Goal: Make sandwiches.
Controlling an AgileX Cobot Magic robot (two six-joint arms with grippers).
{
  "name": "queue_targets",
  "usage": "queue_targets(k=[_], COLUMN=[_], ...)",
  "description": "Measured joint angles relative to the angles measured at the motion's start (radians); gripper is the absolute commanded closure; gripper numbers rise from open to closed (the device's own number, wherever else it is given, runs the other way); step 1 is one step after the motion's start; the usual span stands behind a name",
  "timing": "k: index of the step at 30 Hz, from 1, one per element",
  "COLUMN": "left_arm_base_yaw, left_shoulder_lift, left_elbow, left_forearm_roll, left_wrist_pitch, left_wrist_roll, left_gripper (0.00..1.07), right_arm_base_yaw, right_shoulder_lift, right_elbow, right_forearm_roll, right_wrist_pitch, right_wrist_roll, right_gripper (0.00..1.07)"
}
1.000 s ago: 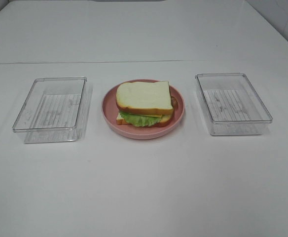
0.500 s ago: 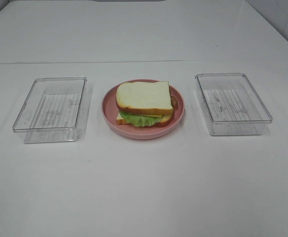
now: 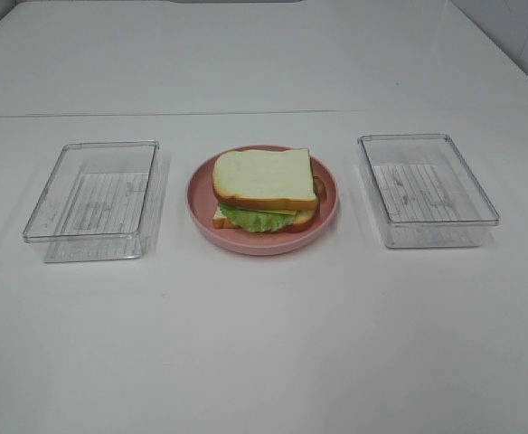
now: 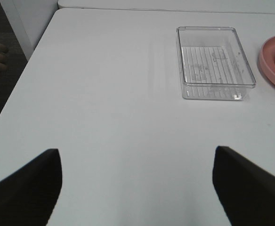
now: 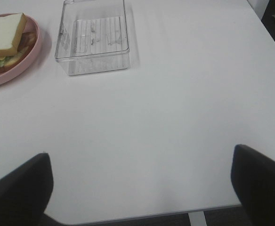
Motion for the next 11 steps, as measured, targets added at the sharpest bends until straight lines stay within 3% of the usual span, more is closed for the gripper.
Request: queue_targets(k=[11], left_arm_base_yaw=[0.0], left_shoulder_lift=[0.0], left_elbow=[0.0], left_forearm_roll=[0.0], left_wrist_pitch=[-0.002], left_wrist_roll=[0.0], left_gripper=[0.27], right_arm_base_yaw=[0.0], right_shoulder_lift=[0.0], right_elbow=[0.0], right_forearm_roll=[0.0], right_wrist_pitch=[0.0], right_wrist_roll=[0.0], right_gripper=[0.09])
